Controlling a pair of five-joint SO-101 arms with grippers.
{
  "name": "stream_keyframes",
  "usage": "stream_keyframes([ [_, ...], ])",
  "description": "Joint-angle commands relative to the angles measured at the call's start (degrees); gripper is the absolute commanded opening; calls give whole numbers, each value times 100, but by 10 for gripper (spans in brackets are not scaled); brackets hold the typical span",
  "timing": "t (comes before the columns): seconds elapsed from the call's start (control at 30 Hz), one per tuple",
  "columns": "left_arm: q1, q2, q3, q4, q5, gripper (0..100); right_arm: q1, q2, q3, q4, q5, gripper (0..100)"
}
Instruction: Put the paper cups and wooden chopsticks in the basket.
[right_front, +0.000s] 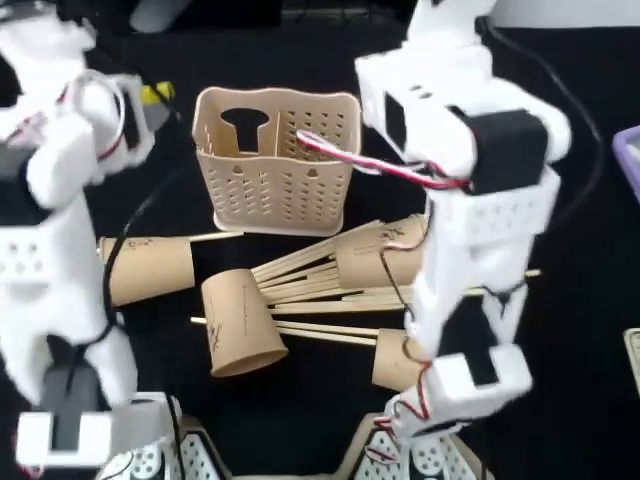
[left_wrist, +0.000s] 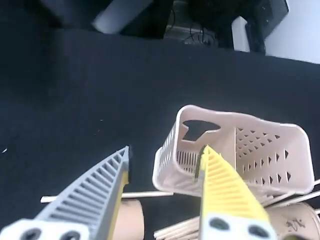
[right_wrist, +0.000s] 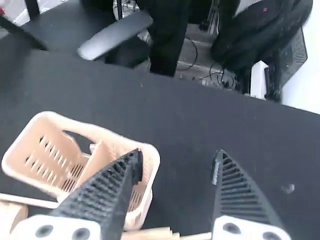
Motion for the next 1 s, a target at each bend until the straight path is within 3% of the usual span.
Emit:
stream_keyframes([
  [0.0,-127,-1099,1138,18,-369,231,18,-1209,1209,185,53,230],
  [0.3,-1727,-3024,5569,-1336,-589,234,237,-3600,5429,18,519,230],
  [0.4,-1807,-3508,6835,-1609,-985,234,396,-4312,6695,-519,721,230],
  [0.57,-1842,-4123,8558,-2409,-1064,234,1266,-5165,8901,-2048,791,230],
  [0.73,-1807,-4536,9569,-3095,-1037,233,1503,-5297,10510,-3086,1064,230],
  [0.97,-1798,-4985,9903,-3130,-475,234,1459,-5323,11433,-4149,1029,230],
])
